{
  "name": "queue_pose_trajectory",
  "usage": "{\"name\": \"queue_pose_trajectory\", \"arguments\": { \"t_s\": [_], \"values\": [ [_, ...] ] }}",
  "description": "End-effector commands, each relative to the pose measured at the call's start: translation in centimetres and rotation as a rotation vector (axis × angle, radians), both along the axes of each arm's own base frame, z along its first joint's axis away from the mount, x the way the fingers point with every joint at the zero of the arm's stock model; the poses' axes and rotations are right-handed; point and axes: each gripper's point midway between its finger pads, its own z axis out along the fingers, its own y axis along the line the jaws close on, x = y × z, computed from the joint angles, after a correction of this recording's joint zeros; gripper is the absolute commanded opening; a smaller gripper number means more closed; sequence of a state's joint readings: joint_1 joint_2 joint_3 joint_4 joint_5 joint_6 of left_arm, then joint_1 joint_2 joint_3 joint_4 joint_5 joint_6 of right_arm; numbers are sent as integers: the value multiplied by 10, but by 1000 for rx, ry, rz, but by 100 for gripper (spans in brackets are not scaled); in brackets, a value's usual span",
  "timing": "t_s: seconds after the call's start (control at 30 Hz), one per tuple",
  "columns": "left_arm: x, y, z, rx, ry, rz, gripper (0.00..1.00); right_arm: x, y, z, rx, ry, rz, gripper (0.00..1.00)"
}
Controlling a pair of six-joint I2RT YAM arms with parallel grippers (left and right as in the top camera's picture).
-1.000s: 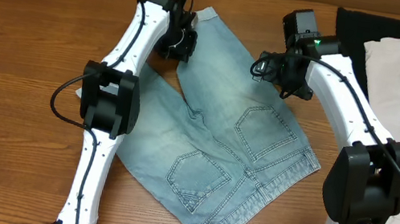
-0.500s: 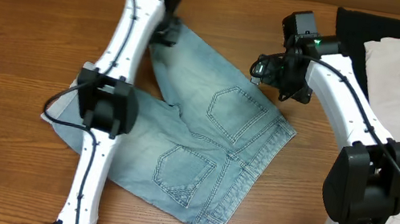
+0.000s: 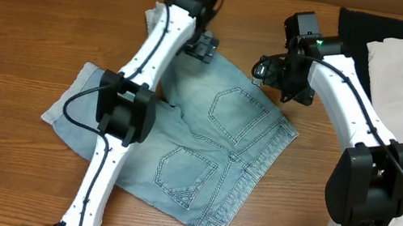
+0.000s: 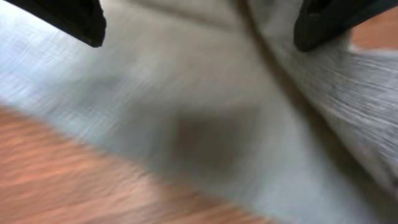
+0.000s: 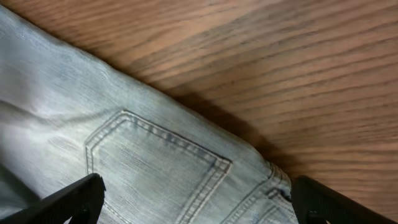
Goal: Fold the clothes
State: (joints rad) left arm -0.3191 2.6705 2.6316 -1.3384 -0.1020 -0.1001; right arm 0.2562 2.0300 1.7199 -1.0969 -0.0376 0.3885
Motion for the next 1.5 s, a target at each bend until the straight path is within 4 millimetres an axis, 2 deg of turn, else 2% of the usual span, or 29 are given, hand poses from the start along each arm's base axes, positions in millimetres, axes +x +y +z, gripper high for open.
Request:
{"name": "queue_pose_trajectory", "arguments": {
  "t_s": [0.0,0.03,0.1,0.13,0.2,0.23,0.3,0.4,0.53,0.57,0.67,0.7,0.73,0.8,1.07,1.2,1.23,1.33,1.47],
  "values": [
    [18,29,57,-32,-110,67,100,6,3,0,9,-24,-1,99],
    [22,36,82,-47,-159,78,100,9,4,1,12,-35,-1,99],
    [26,39,106,-60,-215,77,100,11,5,2,14,-44,-1,99],
    [28,41,128,-72,-268,74,100,12,5,2,15,-48,-1,99],
    [25,45,154,-91,-322,80,100,13,5,2,17,-53,-1,99],
    [21,49,158,-91,-319,84,100,14,5,2,17,-54,-1,99],
    [10,59,151,-72,-259,98,100,13,5,2,17,-54,-1,100],
    [-7,84,119,-33,-111,142,100,13,5,2,17,-52,-1,100],
    [-14,98,82,-29,11,169,100,10,5,1,14,-40,-1,100],
    [-16,98,66,-13,51,133,98,10,5,0,13,-37,-1,100],
    [-19,93,39,21,108,73,89,11,5,0,13,-39,-2,97],
    [-23,95,25,48,140,71,80,11,5,0,14,-39,-2,97],
    [-26,98,17,73,159,73,75,11,5,0,13,-38,-2,97],
    [-29,111,2,143,173,125,73,11,5,-1,13,-37,-1,97],
    [-37,159,-30,219,216,257,77,8,4,-1,10,-27,-2,97],
    [-47,174,-39,224,261,286,98,6,4,-2,8,-19,-2,97],
    [-48,178,-41,223,267,292,100,6,4,-2,8,-18,-2,98],
    [-48,179,-40,223,267,285,100,4,3,-2,6,-8,-1,98],
    [-48,173,-19,209,267,278,100,-12,-2,-5,12,65,-23,99]
  ]
}}
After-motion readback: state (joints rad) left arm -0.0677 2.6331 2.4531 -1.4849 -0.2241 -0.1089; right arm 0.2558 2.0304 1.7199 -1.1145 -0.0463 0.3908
